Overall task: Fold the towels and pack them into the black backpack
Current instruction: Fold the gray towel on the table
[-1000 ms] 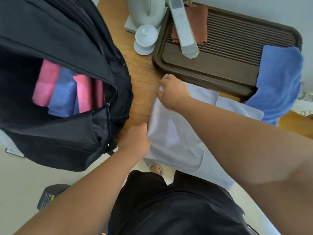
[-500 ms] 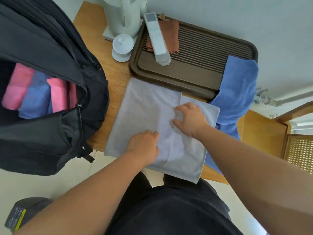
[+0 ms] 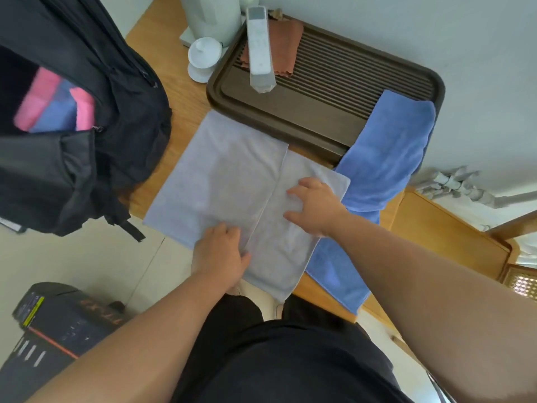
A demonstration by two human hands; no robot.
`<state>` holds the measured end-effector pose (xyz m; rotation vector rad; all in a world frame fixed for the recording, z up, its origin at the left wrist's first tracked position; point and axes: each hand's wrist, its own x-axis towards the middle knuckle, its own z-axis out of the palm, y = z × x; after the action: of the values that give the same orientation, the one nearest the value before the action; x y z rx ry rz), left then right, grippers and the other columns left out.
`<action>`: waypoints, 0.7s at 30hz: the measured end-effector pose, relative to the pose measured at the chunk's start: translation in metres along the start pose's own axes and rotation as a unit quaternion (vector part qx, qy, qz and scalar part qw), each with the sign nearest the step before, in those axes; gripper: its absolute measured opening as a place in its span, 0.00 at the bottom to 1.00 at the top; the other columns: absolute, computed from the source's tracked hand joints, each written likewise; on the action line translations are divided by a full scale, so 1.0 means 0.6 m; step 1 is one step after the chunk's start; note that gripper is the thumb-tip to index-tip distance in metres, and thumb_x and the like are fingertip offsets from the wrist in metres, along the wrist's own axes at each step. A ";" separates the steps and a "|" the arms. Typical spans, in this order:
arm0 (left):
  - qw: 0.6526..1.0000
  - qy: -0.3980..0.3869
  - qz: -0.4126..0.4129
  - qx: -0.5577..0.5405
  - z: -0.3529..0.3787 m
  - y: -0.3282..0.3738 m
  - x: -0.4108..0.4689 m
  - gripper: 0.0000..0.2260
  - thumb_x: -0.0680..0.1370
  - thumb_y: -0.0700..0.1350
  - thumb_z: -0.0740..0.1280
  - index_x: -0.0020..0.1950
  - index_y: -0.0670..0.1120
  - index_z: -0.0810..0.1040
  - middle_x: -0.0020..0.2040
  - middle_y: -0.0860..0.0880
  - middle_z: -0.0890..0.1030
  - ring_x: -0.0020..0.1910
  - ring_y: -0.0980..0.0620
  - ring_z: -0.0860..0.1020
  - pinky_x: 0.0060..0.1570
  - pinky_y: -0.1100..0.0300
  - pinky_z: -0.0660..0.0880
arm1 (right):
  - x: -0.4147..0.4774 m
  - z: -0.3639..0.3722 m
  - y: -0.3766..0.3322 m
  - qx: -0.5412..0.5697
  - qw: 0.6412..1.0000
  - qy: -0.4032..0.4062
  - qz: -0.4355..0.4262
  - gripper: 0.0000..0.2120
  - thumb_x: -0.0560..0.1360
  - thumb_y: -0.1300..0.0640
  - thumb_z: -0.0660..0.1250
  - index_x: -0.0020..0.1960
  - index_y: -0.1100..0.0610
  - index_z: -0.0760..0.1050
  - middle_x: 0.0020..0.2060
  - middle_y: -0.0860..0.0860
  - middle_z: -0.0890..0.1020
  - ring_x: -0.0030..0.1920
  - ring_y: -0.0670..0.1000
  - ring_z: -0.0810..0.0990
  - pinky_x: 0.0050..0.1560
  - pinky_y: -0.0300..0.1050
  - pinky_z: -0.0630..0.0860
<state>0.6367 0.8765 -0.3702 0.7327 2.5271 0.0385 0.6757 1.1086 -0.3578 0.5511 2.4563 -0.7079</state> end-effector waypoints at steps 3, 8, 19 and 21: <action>1.000 0.015 -0.006 -0.010 0.006 0.001 -0.009 0.08 0.77 0.50 0.66 0.49 0.48 0.71 0.51 0.49 0.72 0.52 0.47 0.71 0.43 0.54 0.72 | 0.012 -0.010 -0.020 -0.052 0.998 0.029 0.005 0.30 0.78 0.38 0.63 0.76 0.46 0.64 0.76 0.51 0.63 0.76 0.57 0.60 0.72 0.56 0.63; 0.999 0.038 -0.010 -0.038 0.008 -0.002 -0.011 0.04 0.77 0.44 0.65 0.46 0.49 0.69 0.48 0.50 0.71 0.50 0.47 0.70 0.41 0.56 0.66 | 0.053 -0.020 -0.060 -0.012 0.999 0.049 0.005 0.31 0.77 0.37 0.64 0.76 0.47 0.64 0.77 0.52 0.62 0.75 0.60 0.61 0.72 0.58 0.62; 0.986 0.101 -0.001 -0.129 -0.024 -0.032 -0.028 0.11 0.75 0.39 0.66 0.35 0.47 0.66 0.33 0.51 0.70 0.34 0.50 0.69 0.28 0.58 0.62 | 0.080 -0.049 -0.072 0.278 0.957 0.088 -0.002 0.10 0.80 0.54 0.64 0.52 0.62 0.76 0.54 0.50 0.72 0.46 0.51 0.74 0.45 0.48 0.72; 0.983 0.128 0.023 -0.127 -0.049 -0.027 -0.042 0.13 0.72 0.39 0.67 0.34 0.47 0.63 0.31 0.52 0.67 0.32 0.50 0.65 0.27 0.59 0.59 | 0.057 -0.061 -0.071 0.319 0.941 0.113 -0.016 0.07 0.81 0.56 0.63 0.50 0.60 0.75 0.51 0.49 0.72 0.44 0.51 0.73 0.43 0.46 0.69</action>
<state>0.6335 0.8532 -0.3357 0.7196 2.6767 0.4907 0.6140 1.1044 -0.3350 0.8680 2.4099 -1.5505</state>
